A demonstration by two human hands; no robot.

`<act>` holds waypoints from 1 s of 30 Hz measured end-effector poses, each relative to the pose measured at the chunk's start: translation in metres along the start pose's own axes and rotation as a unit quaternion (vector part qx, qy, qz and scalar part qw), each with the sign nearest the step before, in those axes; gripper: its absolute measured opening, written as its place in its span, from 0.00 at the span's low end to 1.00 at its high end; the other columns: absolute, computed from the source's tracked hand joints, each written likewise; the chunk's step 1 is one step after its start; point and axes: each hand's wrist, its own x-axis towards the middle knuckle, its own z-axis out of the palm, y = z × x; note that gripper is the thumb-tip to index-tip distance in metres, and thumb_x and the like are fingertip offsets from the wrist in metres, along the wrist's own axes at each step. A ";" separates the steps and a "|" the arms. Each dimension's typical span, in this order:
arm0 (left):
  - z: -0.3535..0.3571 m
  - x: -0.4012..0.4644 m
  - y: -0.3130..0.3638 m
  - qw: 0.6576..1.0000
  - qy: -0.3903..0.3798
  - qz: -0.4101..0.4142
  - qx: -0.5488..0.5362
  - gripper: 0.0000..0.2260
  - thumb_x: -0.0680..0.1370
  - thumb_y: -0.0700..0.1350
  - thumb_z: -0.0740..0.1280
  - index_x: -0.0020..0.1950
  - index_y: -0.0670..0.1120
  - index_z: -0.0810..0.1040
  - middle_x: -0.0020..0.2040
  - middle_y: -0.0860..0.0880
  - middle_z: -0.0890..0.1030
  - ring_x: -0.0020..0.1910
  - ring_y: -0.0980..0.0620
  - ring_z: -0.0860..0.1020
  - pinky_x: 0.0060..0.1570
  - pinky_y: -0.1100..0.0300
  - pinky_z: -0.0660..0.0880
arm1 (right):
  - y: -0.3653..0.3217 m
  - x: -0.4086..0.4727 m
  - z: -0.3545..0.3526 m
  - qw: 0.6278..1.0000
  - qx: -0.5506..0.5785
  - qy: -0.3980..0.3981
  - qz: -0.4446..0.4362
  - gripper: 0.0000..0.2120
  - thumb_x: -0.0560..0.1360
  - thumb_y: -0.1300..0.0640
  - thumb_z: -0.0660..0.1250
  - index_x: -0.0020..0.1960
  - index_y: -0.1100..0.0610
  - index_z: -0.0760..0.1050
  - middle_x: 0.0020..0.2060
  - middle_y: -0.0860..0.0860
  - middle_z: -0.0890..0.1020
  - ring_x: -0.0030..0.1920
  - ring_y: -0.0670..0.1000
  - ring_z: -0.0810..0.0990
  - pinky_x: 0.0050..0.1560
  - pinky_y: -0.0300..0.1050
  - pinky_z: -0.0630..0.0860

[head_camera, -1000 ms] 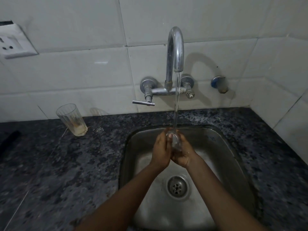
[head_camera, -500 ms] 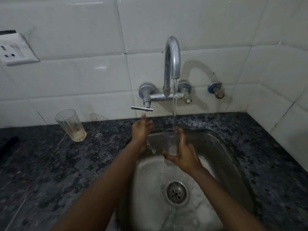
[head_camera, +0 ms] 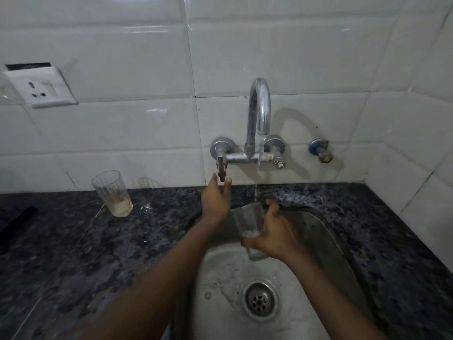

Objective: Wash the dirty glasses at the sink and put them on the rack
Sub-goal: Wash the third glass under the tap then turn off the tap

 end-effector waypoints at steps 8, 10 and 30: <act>0.006 -0.083 -0.068 0.824 -0.112 -0.391 -0.395 0.12 0.78 0.41 0.57 0.40 0.38 0.77 0.27 0.42 0.79 0.26 0.48 0.75 0.31 0.56 0.73 | -0.051 -0.041 -0.015 0.931 -0.344 -0.068 -0.100 0.32 0.64 0.47 0.76 0.63 0.53 0.67 0.63 0.55 0.73 0.66 0.57 0.67 0.62 0.59 0.65; 0.006 -0.087 -0.071 0.820 -0.106 -0.394 -0.400 0.11 0.78 0.38 0.57 0.38 0.40 0.75 0.23 0.45 0.78 0.20 0.52 0.74 0.28 0.58 0.73 | -0.058 -0.045 -0.016 0.939 -0.320 -0.065 -0.113 0.27 0.67 0.52 0.74 0.63 0.53 0.69 0.64 0.56 0.70 0.69 0.58 0.61 0.62 0.62 0.66; -0.083 -0.108 -0.099 0.925 -0.126 -0.268 -0.240 0.06 0.78 0.36 0.60 0.44 0.43 0.75 0.36 0.46 0.77 0.29 0.53 0.71 0.24 0.67 0.65 | -0.083 -0.054 0.014 0.962 0.263 0.029 -0.063 0.31 0.52 0.59 0.83 0.51 0.56 0.75 0.43 0.49 0.81 0.44 0.50 0.80 0.45 0.44 0.78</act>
